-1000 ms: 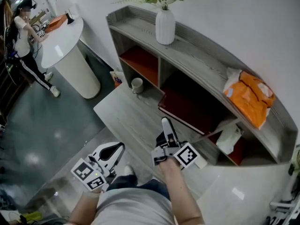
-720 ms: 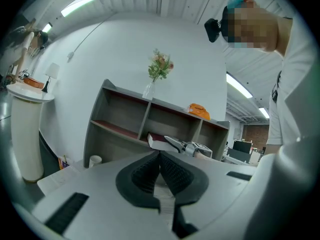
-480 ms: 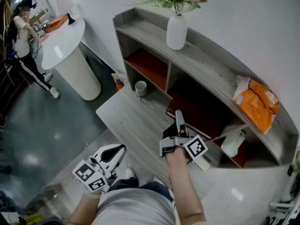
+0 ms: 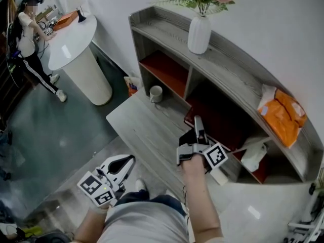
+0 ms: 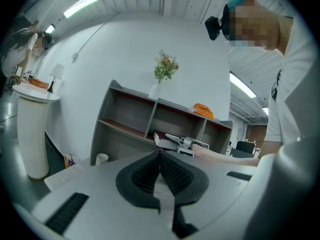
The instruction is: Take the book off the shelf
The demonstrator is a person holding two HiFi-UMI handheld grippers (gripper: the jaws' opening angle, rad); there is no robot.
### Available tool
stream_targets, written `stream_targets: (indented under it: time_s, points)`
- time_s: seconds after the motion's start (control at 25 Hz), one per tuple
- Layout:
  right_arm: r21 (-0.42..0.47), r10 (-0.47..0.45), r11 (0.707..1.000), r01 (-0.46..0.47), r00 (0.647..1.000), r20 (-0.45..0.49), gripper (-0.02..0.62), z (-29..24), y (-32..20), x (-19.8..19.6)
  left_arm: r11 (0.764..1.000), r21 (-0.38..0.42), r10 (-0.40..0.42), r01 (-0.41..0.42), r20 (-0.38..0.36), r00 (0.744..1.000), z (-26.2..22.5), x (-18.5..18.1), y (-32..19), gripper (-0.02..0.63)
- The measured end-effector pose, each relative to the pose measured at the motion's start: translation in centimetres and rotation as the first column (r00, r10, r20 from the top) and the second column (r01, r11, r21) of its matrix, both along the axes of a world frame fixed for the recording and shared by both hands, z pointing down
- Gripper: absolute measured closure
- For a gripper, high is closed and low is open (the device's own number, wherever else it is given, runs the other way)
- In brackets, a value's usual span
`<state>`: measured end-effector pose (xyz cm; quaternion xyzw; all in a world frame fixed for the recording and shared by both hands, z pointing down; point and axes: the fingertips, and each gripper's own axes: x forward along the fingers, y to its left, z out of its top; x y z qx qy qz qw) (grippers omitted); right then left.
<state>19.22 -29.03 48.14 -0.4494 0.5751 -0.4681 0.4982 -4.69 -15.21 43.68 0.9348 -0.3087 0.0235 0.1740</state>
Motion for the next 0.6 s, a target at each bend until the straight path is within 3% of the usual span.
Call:
stream_targets:
  time_s: [0.24, 0.6]
  points:
    - [0.004, -0.053, 0.999, 0.053, 0.998, -0.041, 0.365, -0.2, 0.1, -1.5, 1.000, 0.003, -0.012, 0.012, 0.002, 1.000, -0.1, -0.4, 0.3, 0.591]
    - [-0.002, -0.166, 0.986, 0.167, 0.979, -0.122, 0.367, 0.1, 1.4, -7.1, 0.999, 0.006, -0.049, 0.049, -0.007, 0.999, -0.2, -1.9, 0.8, 0.591]
